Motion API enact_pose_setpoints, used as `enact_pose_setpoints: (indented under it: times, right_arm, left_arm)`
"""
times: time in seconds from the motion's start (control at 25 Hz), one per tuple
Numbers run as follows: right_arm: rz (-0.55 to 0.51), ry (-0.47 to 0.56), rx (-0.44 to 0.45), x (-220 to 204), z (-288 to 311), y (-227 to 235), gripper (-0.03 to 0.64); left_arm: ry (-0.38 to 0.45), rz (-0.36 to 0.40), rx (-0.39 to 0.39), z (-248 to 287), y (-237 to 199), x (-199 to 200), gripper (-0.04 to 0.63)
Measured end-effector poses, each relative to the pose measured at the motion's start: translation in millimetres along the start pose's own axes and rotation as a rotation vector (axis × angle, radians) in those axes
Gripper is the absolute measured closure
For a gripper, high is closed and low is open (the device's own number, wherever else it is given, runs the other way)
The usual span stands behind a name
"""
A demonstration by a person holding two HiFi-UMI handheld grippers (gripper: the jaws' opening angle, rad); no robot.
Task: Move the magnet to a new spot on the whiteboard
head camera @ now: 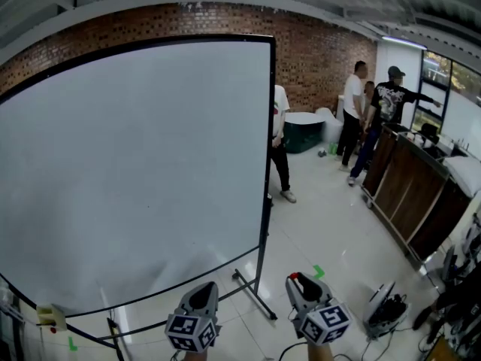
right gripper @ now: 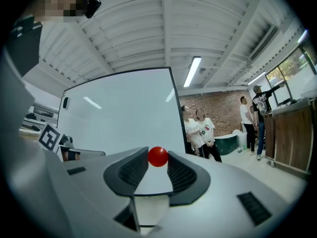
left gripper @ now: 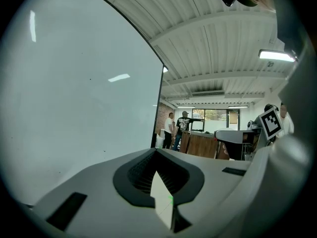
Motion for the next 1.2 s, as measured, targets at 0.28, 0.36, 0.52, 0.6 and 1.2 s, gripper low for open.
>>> enact_pose_setpoints:
  times: [0.28, 0.36, 0.52, 0.6, 1.2]
  right_arm:
    - [-0.01, -0.003, 0.016, -1, 5, 2, 0.479]
    - [-0.013, -0.001, 0.023, -3, 8, 4, 0.479]
    - [-0.022, 0.006, 0.027, -2, 15, 9, 0.479]
    - [-0.042, 0.014, 0.029, 4, 22, 12, 0.479]
    - [-0.228, 0.116, 0.049, 105, 84, 39, 0.479]
  left_arm:
    - [0.013, -0.028, 0.009, 1, 0, 2, 0.604]
    - [0.014, -0.031, 0.012, 1, 0, 3, 0.604]
    - [0.016, -0.022, 0.024, 1, 1, 3, 0.604]
    - [0.014, -0.016, 0.032, 1, 2, 2, 0.604]
    - [0.03, -0.018, 0.089, -6, 1, 6, 0.604]
Point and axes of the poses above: the fingertips, and each gripper's own axes: z forward along the fingers, y to its right, x out of its top, the point moved 9 cm from there along -z, backward along the fingers, and after that the axes turned 5 degrees about -y, right-handed, at the moved point
